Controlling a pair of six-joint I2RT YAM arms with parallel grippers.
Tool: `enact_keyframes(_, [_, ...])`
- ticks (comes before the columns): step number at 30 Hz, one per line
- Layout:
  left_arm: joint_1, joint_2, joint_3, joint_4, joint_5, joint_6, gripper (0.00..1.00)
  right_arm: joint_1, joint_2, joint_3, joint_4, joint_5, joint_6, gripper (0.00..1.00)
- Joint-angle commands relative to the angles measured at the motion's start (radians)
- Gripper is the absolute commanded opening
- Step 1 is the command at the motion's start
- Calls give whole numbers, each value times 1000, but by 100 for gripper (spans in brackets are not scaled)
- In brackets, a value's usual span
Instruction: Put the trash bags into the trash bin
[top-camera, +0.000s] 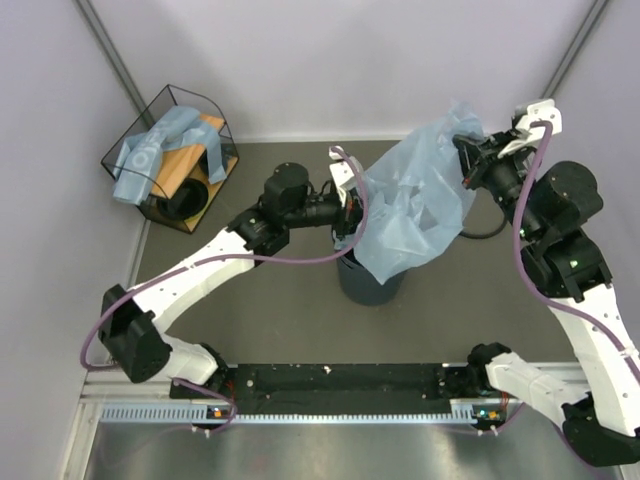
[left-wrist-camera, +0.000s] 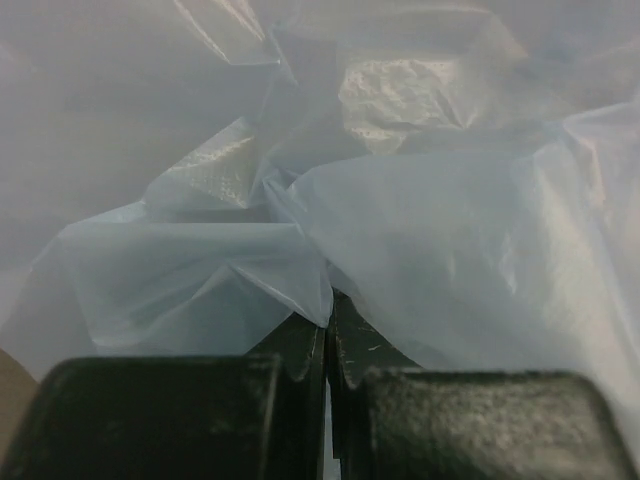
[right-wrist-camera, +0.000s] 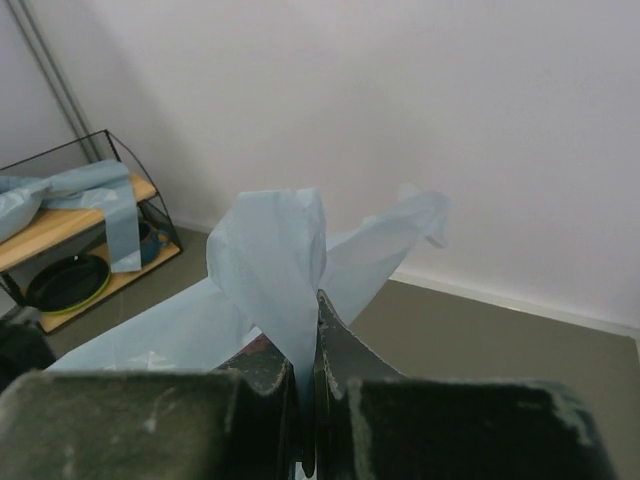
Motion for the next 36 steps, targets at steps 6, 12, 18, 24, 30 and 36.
enact_keyframes(6, [-2,3,61,-132,84,127,19,-12,58,27,68,-109,47,0])
enact_keyframes(12, [75,-175,90,-263,124,199,55,-12,55,22,79,-106,27,0])
enact_keyframes(18, [132,-197,140,-470,135,339,43,-12,56,27,92,-125,35,0])
enact_keyframes(24, [106,-36,251,-543,141,388,18,-12,53,42,96,-126,33,0])
enact_keyframes(30, [37,123,329,-578,72,382,14,-12,59,39,92,-141,25,0])
enact_keyframes(36, [12,249,435,-682,39,391,11,-12,74,35,88,-200,51,0])
